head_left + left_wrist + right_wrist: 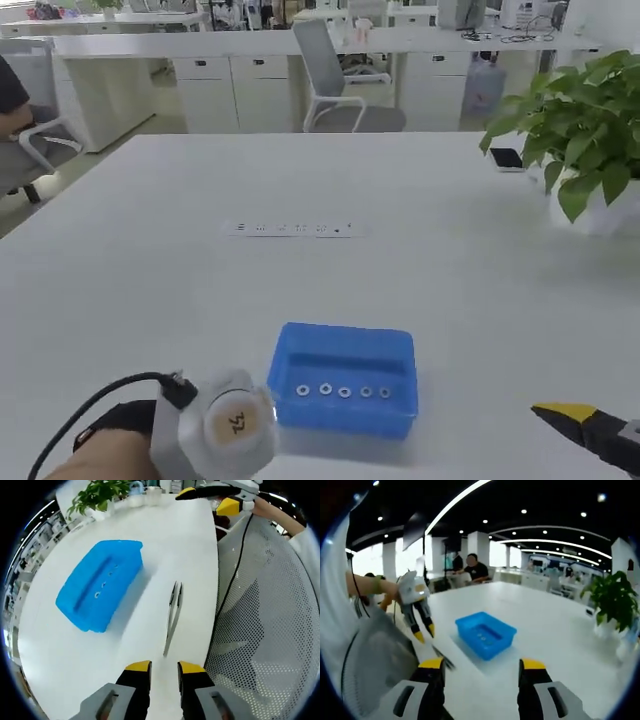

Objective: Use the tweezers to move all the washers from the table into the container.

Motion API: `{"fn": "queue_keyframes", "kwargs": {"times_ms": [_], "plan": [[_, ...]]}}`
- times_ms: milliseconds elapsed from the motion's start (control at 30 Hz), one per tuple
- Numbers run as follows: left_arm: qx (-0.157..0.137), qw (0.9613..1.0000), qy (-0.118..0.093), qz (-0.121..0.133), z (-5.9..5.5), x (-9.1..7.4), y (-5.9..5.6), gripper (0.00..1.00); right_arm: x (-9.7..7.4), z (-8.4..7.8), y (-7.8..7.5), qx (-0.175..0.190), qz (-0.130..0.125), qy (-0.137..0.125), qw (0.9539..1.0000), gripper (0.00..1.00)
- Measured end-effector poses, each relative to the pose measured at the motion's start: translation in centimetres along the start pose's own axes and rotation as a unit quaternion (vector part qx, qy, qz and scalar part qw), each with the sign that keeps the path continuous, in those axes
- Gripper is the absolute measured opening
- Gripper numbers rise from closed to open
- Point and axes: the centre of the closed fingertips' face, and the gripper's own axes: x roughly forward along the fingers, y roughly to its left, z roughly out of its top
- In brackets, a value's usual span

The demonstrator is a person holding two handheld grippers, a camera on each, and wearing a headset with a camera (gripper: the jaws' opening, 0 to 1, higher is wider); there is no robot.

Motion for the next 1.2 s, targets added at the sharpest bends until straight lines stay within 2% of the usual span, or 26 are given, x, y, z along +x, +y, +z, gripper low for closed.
{"fn": "queue_keyframes", "kwargs": {"times_ms": [100,167,233,333,367,400,467,500,567,600,633,667,733,767,800,833,867,933,967,1000,1033,1067,1100,1133,1167,1200], "plan": [[-0.048,0.9978,-0.042,0.02,-0.2,-1.3,0.0,0.3,0.0,0.2,-0.3,0.007,-0.007,-0.006,0.9999,0.61],[-0.076,0.9935,-0.075,0.041,-0.2,-2.2,0.2,0.36,0.0,0.3,-0.5,0.011,-0.011,-0.01,0.9998,0.63],[-0.099,0.9878,-0.105,0.058,-0.2,-3.0,0.2,0.41,0.0,0.5,-0.6,0.014,-0.015,-0.016,0.9997,0.67],[-0.125,0.9766,-0.151,0.088,-0.1,-4.4,0.6,0.45,-0.1,0.7,-0.9,0.018,-0.02,-0.022,0.9994,0.72],[-0.13,0.9692,-0.178,0.111,0.2,-5.2,1.1,0.45,-0.1,0.9,-0.9,0.02,-0.021,-0.027,0.9992,0.73],[-0.134,0.9641,-0.195,0.121,0.5,-5.7,1.3,0.45,-0.2,1.1,-0.9,0.022,-0.023,-0.03,0.999,0.75],[-0.146,0.9506,-0.235,0.141,1.1,-6.8,1.6,0.46,-0.3,1.5,-1.1,0.026,-0.028,-0.039,0.9985,0.77],[-0.156,0.9386,-0.266,0.155,1.7,-7.6,1.9,0.48,-0.4,1.6,-1.2,0.027,-0.032,-0.043,0.9982,0.79],[-0.182,0.9207,-0.308,0.156,2.6,-8.8,2.0,0.54,-0.7,2.1,-1.7,0.026,-0.047,-0.055,0.9971,0.82],[-0.199,0.9047,-0.338,0.166,3.1,-9.8,2.5,0.57,-0.9,2.3,-1.9,0.028,-0.053,-0.061,0.9963,0.84],[-0.204,0.8947,-0.358,0.173,3.5,-10.5,2.7,0.6,-1.0,2.5,-2.1,0.03,-0.058,-0.065,0.9957,0.85],[-0.211,0.8827,-0.379,0.182,3.8,-11.3,3.1,0.65,-1.2,2.7,-2.3,0.032,-0.066,-0.073,0.9947,0.87],[-0.218,0.8704,-0.396,0.196,4.1,-12.3,3.5,0.7,-1.5,3.1,-2.8,0.036,-0.079,-0.086,0.9925,0.89],[-0.217,0.8683,-0.398,0.202,4.1,-12.5,3.6,0.72,-1.6,3.2,-3.0,0.035,-0.085,-0.089,0.9918,0.91],[-0.211,0.8614,-0.407,0.218,4.3,-13.1,4.0,0.74,-1.9,3.5,-3.5,0.029,-0.1,-0.097,0.9898,0.94],[-0.211,0.8566,-0.413,0.225,4.4,-13.5,4.1,0.76,-2.0,3.6,-3.7,0.029,-0.105,-0.1,0.989,0.97],[-0.214,0.8489,-0.422,0.236,4.6,-14.0,4.4,0.79,-2.3,3.9,-4.0,0.027,-0.115,-0.107,0.9872,0.99],[-0.221,0.8362,-0.437,0.247,4.7,-14.7,4.7,0.86,-2.6,3.9,-4.3,0.028,-0.124,-0.111,0.9857,0.99],[-0.227,0.8265,-0.449,0.252,4.8,-15.2,4.9,0.89,-2.7,4.1,-4.3,0.032,-0.123,-0.114,0.9853,0.99],[-0.233,0.8192,-0.458,0.254,4.9,-15.5,5.0,0.92,-2.8,4.2,-4.3,0.038,-0.123,-0.118,0.9846,0.99],[-0.242,0.8049,-0.477,0.258,5.0,-16.2,5.3,0.95,-2.7,4.2,-4.4,0.039,-0.124,-0.12,0.9843,0.99],[-0.249,0.7993,-0.483,0.256,4.9,-16.4,5.4,0.97,-2.8,4.3,-4.4,0.039,-0.124,-0.121,0.984,0.99],[-0.262,0.7902,-0.49,0.258,4.6,-16.7,5.7,0.98,-2.8,4.4,-4.4,0.038,-0.125,-0.122,0.9838,0.99],[-0.264,0.7838,-0.496,0.265,4.5,-17.0,5.9,0.99,-2.8,4.4,-4.4,0.038,-0.126,-0.123,0.9837,0.99],[-0.266,0.7815,-0.5,0.262,4.4,-17.1,5.8,0.99,-2.8,4.5,-4.4,0.038,-0.127,-0.124,0.9834,0.99],[-0.267,0.7771,-0.505,0.264,4.3,-17.4,5.9,0.99,-2.8,4.5,-4.3,0.038,-0.128,-0.126,0.9831,0.99]]}}
